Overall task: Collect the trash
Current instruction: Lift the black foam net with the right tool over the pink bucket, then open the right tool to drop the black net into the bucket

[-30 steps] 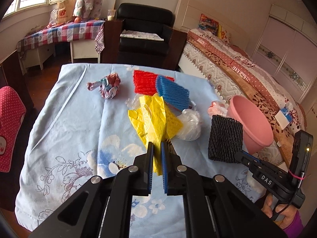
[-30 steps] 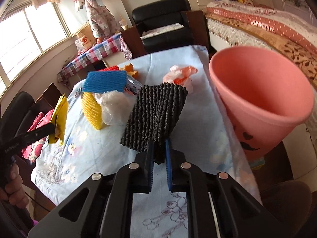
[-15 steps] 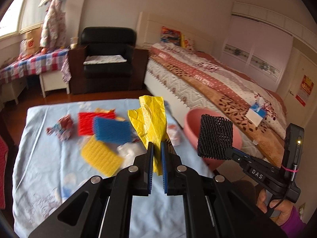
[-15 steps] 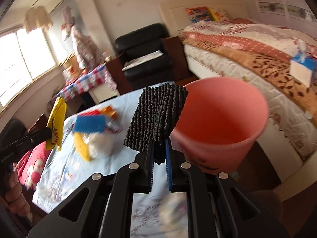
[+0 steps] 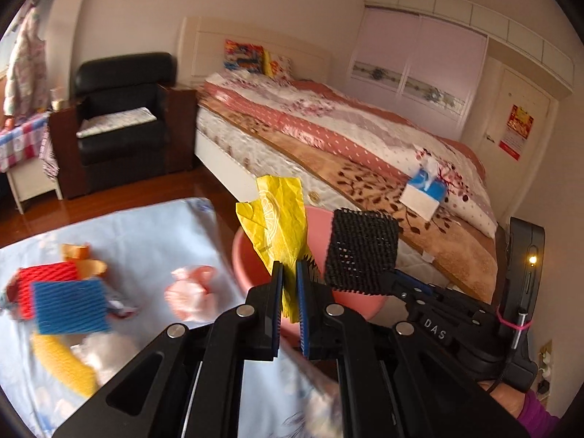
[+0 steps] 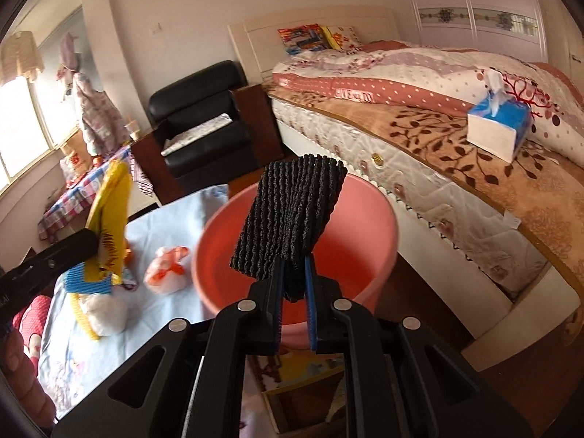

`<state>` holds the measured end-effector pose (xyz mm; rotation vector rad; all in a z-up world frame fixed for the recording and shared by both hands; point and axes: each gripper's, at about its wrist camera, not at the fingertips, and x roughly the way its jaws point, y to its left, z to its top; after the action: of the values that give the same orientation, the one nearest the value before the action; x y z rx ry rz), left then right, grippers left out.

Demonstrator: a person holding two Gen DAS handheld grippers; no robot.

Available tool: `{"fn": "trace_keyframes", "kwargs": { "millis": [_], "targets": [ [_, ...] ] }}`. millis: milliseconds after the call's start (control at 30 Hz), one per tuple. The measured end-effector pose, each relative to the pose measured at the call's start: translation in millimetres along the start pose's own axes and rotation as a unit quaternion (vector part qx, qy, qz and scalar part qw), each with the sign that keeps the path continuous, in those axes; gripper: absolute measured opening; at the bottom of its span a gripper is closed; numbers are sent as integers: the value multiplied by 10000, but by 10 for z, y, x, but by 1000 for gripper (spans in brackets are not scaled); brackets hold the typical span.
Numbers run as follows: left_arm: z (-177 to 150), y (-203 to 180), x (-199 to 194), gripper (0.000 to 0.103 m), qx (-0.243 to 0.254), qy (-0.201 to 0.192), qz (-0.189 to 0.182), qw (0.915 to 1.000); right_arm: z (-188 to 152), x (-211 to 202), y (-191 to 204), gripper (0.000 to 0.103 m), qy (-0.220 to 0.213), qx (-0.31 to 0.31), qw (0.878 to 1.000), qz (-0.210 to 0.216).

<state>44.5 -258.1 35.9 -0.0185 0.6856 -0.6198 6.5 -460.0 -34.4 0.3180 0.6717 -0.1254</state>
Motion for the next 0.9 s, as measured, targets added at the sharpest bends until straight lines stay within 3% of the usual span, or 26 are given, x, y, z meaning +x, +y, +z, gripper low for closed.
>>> {"fn": "trace_keyframes", "kwargs": {
  "millis": [233, 467, 567, 633, 700, 900],
  "targets": [
    [-29, -113, 539, 7, 66, 439, -154, 9989, -23, 208, -102, 11, 244, 55, 9996, -152],
    [-94, -132, 827, 8, 82, 707, -180, 9973, -47, 328, -104, 11, 380, 66, 9990, -204],
    [-106, -104, 866, 16, 29, 711, -155, 9973, -46, 364, -105, 11, 415, 82, 9989, -217],
    [-108, -80, 849, 29, 6, 676, -150, 9976, -45, 381, -116, 11, 434, 125, 9987, -223],
    [-96, -61, 819, 34, -14, 645, -139, 9978, -43, 393, -130, 12, 453, 147, 9986, -228],
    [-82, -4, 746, 43, -72, 597, -129, 9981, -48, 399, -137, 15, 487, 182, 9983, -262]
  ]
}}
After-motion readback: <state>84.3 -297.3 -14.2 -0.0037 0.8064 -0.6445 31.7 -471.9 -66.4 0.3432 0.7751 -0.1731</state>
